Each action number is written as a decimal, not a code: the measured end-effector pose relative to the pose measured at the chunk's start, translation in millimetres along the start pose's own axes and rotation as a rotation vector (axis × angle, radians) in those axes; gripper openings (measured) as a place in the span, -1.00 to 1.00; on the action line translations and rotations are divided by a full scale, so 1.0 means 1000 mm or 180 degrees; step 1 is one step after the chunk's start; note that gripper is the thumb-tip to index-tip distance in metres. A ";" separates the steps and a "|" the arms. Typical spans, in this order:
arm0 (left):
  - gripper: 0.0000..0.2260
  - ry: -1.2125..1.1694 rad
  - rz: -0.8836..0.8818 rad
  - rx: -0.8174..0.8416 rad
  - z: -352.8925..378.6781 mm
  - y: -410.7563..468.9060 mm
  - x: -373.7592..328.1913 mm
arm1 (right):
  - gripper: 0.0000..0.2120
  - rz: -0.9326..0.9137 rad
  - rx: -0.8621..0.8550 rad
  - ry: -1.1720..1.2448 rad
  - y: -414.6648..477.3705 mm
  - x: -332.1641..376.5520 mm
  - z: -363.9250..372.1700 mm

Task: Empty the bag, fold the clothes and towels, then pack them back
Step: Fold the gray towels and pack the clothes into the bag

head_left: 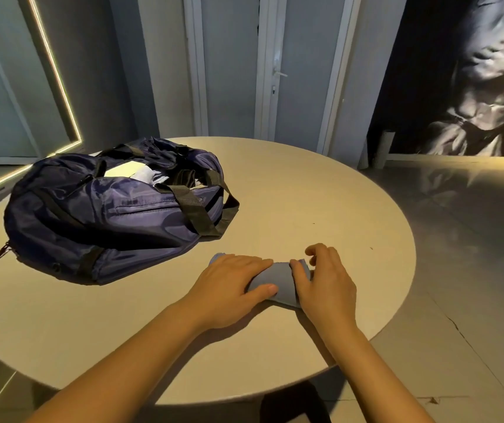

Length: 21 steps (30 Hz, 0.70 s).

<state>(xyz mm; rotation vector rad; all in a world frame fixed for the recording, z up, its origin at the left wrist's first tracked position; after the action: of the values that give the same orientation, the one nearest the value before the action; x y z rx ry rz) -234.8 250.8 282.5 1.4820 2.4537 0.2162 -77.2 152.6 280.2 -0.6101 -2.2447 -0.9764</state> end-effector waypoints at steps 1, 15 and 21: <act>-0.49 -0.0032 -0.0010 0.0047 0.000 0.002 0.002 | -0.80 -0.0407 -0.0049 -0.0079 0.000 0.006 -0.005; -0.52 -0.0469 0.0055 0.0055 0.001 -0.008 0.010 | -0.62 -0.0931 0.1806 0.0276 -0.011 0.016 0.004; -0.59 -0.0048 0.0023 -0.0457 -0.004 -0.026 0.007 | -0.78 -0.0556 0.1585 0.0998 -0.025 0.016 -0.005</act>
<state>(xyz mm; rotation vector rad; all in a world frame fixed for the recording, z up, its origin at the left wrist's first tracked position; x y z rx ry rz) -261.7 245.1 278.3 1.4266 2.3669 0.3729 -101.8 135.8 282.0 -0.0375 -2.1580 -0.5088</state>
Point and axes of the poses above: each hand's wrist, its own y-axis towards the middle knuckle, its own z-axis out of the palm, x = y × z, the point moved 6 cm from there along y, towards the middle knuckle, and after that the axes turned 12 degrees about y, right-handed, at the moved point
